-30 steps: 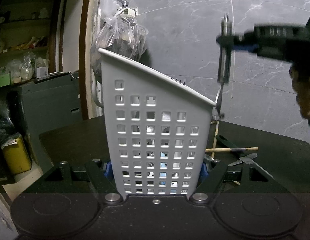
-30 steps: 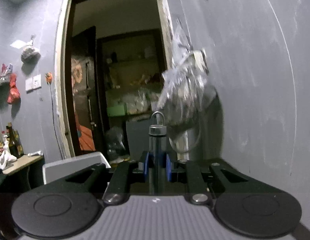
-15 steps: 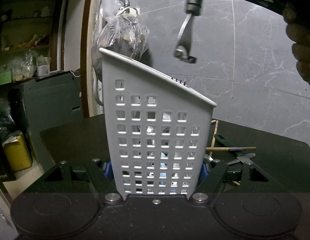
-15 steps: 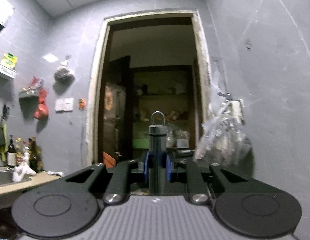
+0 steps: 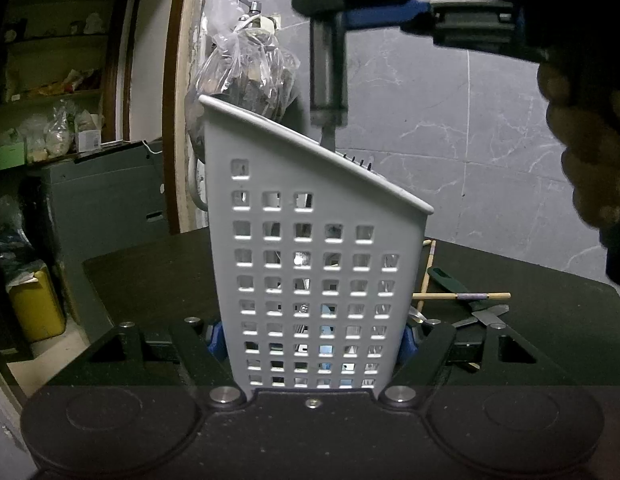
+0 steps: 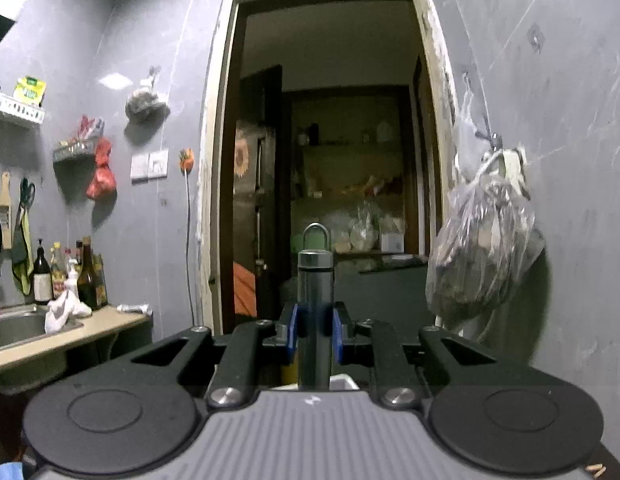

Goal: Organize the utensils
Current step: 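Lower the metal tube into the caddy and open the right gripper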

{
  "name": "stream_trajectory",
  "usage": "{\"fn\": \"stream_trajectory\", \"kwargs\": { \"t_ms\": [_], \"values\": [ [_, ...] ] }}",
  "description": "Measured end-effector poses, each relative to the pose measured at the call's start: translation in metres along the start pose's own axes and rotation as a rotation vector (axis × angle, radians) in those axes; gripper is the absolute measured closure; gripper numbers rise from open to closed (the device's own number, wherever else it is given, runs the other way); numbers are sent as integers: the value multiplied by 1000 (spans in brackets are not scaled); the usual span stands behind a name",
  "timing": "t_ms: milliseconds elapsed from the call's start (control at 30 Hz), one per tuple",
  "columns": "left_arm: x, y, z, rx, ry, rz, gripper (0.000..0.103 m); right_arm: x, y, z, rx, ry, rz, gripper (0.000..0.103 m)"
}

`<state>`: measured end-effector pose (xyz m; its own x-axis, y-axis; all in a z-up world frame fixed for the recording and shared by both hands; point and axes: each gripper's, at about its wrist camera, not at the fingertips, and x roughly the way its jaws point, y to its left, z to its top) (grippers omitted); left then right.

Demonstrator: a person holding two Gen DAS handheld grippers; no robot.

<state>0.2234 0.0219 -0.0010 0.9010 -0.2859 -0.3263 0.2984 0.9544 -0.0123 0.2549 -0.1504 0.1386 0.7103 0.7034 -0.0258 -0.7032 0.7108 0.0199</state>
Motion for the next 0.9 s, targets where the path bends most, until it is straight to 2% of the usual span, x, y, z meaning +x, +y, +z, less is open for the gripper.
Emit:
{"fn": "stream_trajectory", "kwargs": {
  "t_ms": [467,900],
  "values": [
    [2,-4,2,3,8,18,27,12,6,-26,2,99,-40,83],
    [2,-4,2,5,8,19,27,17,-2,-42,17,183,-23,83]
  ]
}}
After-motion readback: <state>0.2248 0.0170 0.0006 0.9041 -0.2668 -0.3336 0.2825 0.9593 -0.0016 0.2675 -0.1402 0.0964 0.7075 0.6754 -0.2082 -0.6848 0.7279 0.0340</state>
